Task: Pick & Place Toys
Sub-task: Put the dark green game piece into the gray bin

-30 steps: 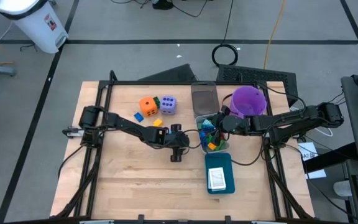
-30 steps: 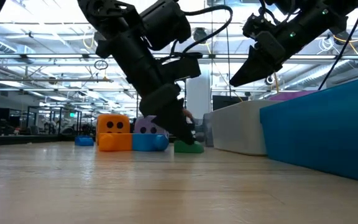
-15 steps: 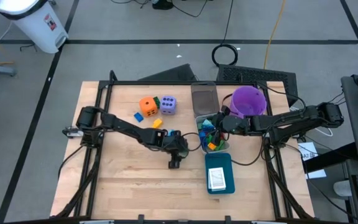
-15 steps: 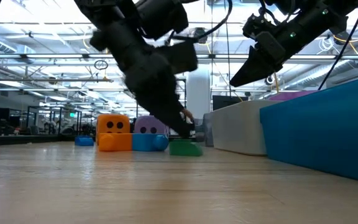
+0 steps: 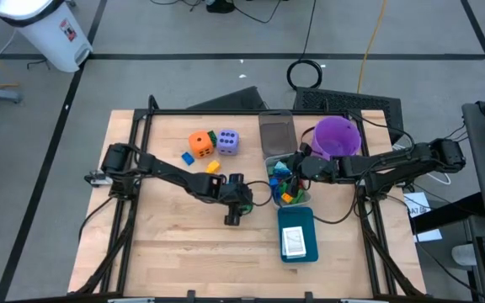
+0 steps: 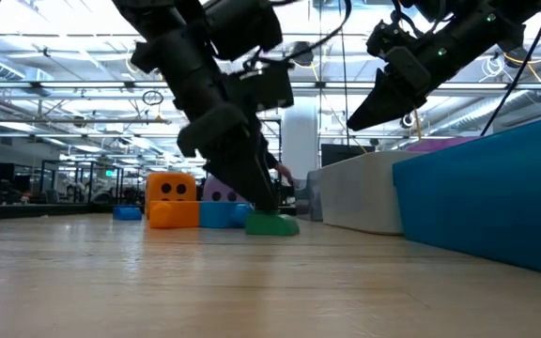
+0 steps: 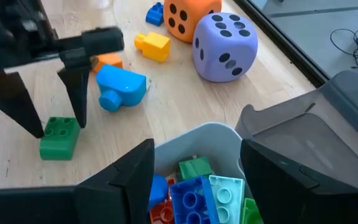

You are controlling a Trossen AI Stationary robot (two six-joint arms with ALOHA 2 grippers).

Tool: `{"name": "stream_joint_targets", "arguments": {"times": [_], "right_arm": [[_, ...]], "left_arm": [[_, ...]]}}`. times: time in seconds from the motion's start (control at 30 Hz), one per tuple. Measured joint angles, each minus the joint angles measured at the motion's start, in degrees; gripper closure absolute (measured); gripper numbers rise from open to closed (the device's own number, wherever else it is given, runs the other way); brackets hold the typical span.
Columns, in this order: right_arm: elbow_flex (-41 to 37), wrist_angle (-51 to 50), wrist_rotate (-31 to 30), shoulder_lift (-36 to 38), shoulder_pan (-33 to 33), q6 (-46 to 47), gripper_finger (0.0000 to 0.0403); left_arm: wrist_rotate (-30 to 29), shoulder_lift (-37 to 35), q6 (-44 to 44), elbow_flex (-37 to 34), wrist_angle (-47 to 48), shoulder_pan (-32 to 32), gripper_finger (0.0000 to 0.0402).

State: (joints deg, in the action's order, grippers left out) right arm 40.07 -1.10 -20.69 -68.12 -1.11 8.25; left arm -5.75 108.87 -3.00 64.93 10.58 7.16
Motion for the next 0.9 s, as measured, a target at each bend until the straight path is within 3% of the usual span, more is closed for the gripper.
{"name": "stream_joint_targets", "arguments": {"times": [0.2, 0.9], "right_arm": [[0.00, -0.02, 0.00, 0.01, -0.02, 0.03, 0.0190], [0.00, 0.00, 0.00, 0.00, -0.02, 0.02, 0.0190]], "left_arm": [[4.64, 0.84, 0.24, 0.00, 1.10, -0.09, 0.0172], [3.22, 0.68, 3.52, 0.02, 2.13, -0.04, 0.0172]]}}
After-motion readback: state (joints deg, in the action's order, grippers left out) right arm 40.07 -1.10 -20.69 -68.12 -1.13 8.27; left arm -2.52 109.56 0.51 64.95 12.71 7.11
